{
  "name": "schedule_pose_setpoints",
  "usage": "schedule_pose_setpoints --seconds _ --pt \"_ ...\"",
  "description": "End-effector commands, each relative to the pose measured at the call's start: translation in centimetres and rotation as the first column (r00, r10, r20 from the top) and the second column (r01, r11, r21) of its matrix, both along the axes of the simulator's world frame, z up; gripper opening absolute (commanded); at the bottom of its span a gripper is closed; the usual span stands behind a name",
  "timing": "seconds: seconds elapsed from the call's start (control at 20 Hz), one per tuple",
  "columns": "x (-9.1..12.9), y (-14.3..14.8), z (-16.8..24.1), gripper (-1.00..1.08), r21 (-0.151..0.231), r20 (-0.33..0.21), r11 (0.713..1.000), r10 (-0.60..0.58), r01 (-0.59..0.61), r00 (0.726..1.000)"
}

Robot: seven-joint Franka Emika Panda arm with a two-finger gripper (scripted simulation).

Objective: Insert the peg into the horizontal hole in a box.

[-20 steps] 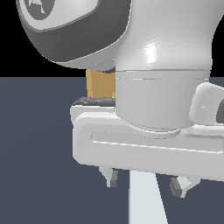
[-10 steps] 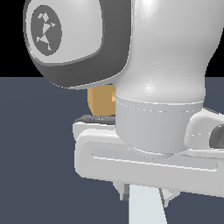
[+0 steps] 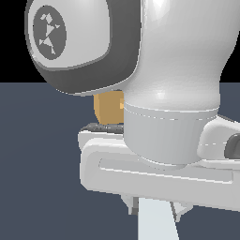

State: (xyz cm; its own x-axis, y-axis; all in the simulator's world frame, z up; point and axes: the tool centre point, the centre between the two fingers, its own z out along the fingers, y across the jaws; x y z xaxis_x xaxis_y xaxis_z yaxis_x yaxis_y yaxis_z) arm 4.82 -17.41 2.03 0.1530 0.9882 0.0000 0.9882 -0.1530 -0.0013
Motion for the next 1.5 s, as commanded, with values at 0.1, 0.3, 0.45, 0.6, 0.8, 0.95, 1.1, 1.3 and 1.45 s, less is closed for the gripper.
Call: schedule_pose_setpoints --seconds 0.1,0.3,0.45,0.6,0.8,0.95,1.1,1.3,1.45 --pt "0.3 0.9 0.3 -1.00 0.000 0.001 1.000 0.017 -0.017 1.000" --pt "1.3 3.8 1.2 -1.00 -0.001 0.001 0.998 0.069 -0.069 0.998" --pt "2.1 7.3 2.2 -1.00 -0.001 0.001 0.991 0.131 -0.131 0.991" --pt "3.0 12.0 3.6 -1.00 -0.002 0.001 0.977 0.213 -0.213 0.977" --pt "3.5 18.7 5.4 -1.00 -0.002 0.001 0.946 0.325 -0.325 0.946" --pt "3.4 22.5 6.5 -1.00 -0.002 0.001 0.922 0.386 -0.386 0.922" --pt "3.2 25.1 7.2 -1.00 -0.002 0.001 0.904 0.427 -0.427 0.904" --pt "3.0 26.7 7.6 -1.00 -0.001 0.001 0.892 0.452 -0.452 0.892" --pt "3.0 26.8 7.7 -1.00 -0.001 0.001 0.891 0.453 -0.453 0.891"
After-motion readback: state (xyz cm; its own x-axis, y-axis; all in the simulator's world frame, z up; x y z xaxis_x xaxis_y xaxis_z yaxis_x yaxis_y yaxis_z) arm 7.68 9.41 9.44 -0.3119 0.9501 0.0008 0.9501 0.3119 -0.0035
